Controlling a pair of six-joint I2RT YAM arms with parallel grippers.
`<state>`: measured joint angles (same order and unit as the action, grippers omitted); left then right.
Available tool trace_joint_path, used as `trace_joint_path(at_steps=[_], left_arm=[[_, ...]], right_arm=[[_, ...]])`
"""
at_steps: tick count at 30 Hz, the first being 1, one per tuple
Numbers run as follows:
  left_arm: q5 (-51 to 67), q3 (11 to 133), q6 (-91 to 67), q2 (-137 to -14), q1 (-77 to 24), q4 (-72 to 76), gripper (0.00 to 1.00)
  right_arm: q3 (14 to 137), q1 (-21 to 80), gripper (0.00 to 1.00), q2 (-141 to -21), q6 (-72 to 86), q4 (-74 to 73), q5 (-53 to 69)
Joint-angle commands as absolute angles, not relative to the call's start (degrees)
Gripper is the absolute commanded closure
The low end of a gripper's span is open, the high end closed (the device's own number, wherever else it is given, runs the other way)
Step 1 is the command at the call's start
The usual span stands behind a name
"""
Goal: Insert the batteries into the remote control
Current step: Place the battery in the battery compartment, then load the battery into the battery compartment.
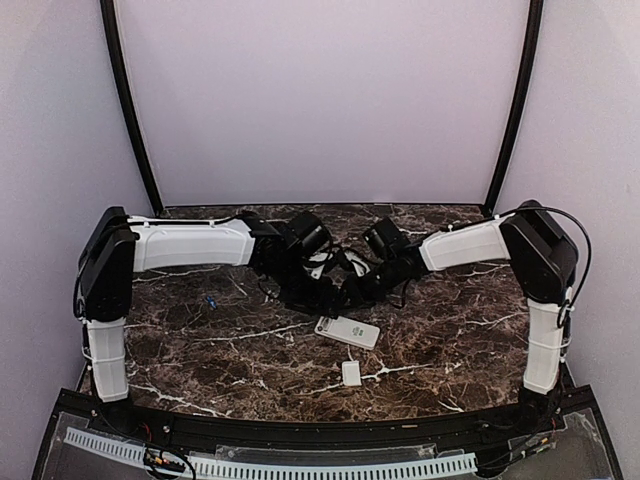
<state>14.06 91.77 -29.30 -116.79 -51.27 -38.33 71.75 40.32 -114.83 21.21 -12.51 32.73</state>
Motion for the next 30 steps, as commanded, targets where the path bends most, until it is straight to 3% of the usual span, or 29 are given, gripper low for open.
trace_joint_path(at_steps=[1, 3, 8, 15, 19, 21, 24, 25, 27, 30], left_arm=[[15.6, 83.8, -19.4, -107.0, -52.4, -27.7, 0.43], [14.0, 76.7, -16.2, -103.3, -52.5, -23.0, 0.42], [3.5, 66.9, 0.3, -96.4, -53.5, -13.5, 0.63], [2.4, 45.2, 23.1, -88.1, -54.0, 9.7, 0.59], [5.0, 42.7, 28.8, -90.0, -54.0, 16.2, 0.56], [5.2, 43.7, 29.5, -92.7, -54.0, 16.6, 0.53], [5.1, 44.0, 30.3, -96.3, -54.0, 19.1, 0.34], [4.8, 44.0, 30.8, -96.8, -54.0, 20.5, 0.33], [4.3, 44.7, 31.4, -98.6, -54.0, 21.5, 0.35], [3.2, 46.5, 31.1, -101.1, -53.9, 21.9, 0.51]], right_arm=[[74.4, 39.6, 0.78, -114.9, 15.1, -14.9, 36.1], [75.3, 39.6, 0.78, -115.2, 13.0, -15.8, 37.1], [76.9, 39.5, 0.78, -116.7, 9.0, -17.7, 39.0], [80.3, 39.5, 0.78, -120.1, 4.4, -21.2, 38.7], [81.2, 39.4, 0.77, -121.0, 3.0, -21.7, 38.8], [81.6, 39.4, 0.77, -121.4, 2.7, -22.0, 38.8], [81.4, 39.4, 0.77, -121.6, 2.2, -22.0, 38.7], [81.3, 39.4, 0.77, -121.7, 2.3, -21.9, 38.7], [81.1, 39.4, 0.78, -121.8, 2.3, -21.7, 38.8], [81.1, 39.4, 0.79, -122.1, 2.3, -21.6, 39.1]])
